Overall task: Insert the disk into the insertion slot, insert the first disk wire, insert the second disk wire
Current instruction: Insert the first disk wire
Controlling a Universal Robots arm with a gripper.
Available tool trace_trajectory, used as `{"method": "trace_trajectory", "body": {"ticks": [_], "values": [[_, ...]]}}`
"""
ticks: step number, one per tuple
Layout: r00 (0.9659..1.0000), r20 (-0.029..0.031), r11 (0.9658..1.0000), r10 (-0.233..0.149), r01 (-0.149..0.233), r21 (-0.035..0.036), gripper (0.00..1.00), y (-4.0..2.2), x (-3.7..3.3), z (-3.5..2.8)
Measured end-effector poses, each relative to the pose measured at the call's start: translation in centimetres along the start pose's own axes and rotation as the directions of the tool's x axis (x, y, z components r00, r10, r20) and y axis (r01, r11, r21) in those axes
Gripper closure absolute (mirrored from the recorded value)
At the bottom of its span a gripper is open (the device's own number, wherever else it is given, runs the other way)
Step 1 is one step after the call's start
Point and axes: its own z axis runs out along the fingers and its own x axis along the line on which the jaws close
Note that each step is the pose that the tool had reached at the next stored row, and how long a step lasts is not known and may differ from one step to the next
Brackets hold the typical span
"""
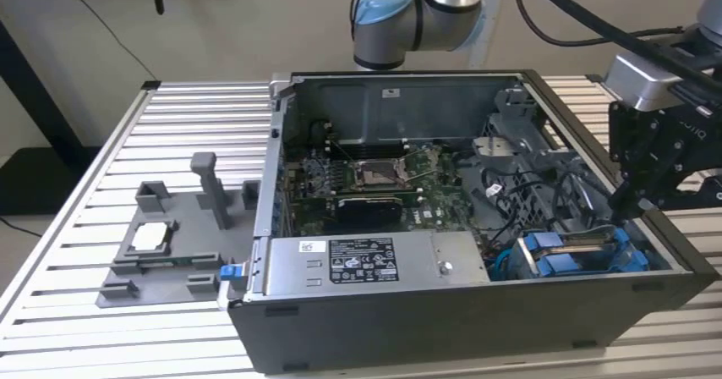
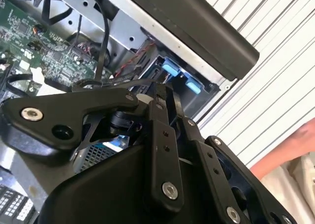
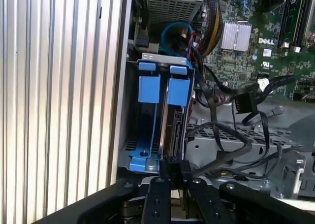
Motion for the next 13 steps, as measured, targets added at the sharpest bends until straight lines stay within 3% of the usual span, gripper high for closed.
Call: {"method": "trace_trajectory", "body": {"ticks": [2, 4, 6, 8, 13], "values": [[1.0, 0.0025, 0.9996, 0.003, -0.003, -0.028, 0.81, 0.0, 0.0, 0.03], [1.0, 0.0044, 0.9988, 0.008, -0.008, -0.0485, 0.81, 0.01, 0.0, 0.12], [0.9999, 0.0045, 0.9983, 0.017, -0.016, -0.0568, 0.81, 0.02, 0.01, 0.28], [0.9996, 0.0042, 0.9977, 0.029, -0.029, -0.0608, 0.81, 0.04, 0.01, 0.46], [0.9977, 0.0058, 0.9958, 0.067, -0.066, -0.0623, 0.81, 0.05, 0.02, 0.9]]}}
